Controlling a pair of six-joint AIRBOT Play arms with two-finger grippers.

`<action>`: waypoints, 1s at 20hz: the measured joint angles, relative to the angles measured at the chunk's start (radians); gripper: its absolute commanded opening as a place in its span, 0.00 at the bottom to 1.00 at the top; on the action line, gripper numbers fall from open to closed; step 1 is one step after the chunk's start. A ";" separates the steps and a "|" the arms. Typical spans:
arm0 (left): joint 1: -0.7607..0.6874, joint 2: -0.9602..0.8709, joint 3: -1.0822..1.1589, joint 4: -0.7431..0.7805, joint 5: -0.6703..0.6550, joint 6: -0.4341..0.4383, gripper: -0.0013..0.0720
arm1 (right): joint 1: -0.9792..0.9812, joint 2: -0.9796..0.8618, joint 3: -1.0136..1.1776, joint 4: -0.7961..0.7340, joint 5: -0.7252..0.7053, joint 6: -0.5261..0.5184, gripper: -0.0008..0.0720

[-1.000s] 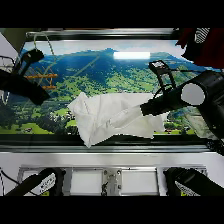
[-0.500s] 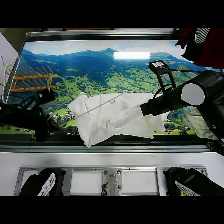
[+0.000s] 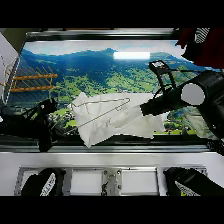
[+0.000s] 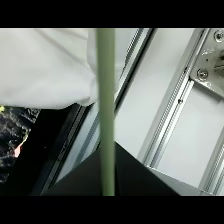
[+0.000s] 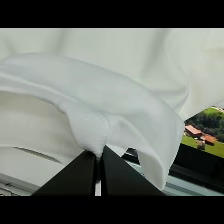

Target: Fold the clothes and pants, and hang the long-sleeved shirts on hangers.

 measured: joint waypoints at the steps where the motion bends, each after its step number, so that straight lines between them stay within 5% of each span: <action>1: -0.008 0.002 0.000 -0.003 -0.005 0.000 0.03 | 0.000 0.000 0.000 0.000 0.000 0.000 0.04; 20: -0.242 -0.161 -0.066 0.047 0.238 0.023 0.03 | 0.000 0.000 0.000 0.000 0.000 0.000 0.04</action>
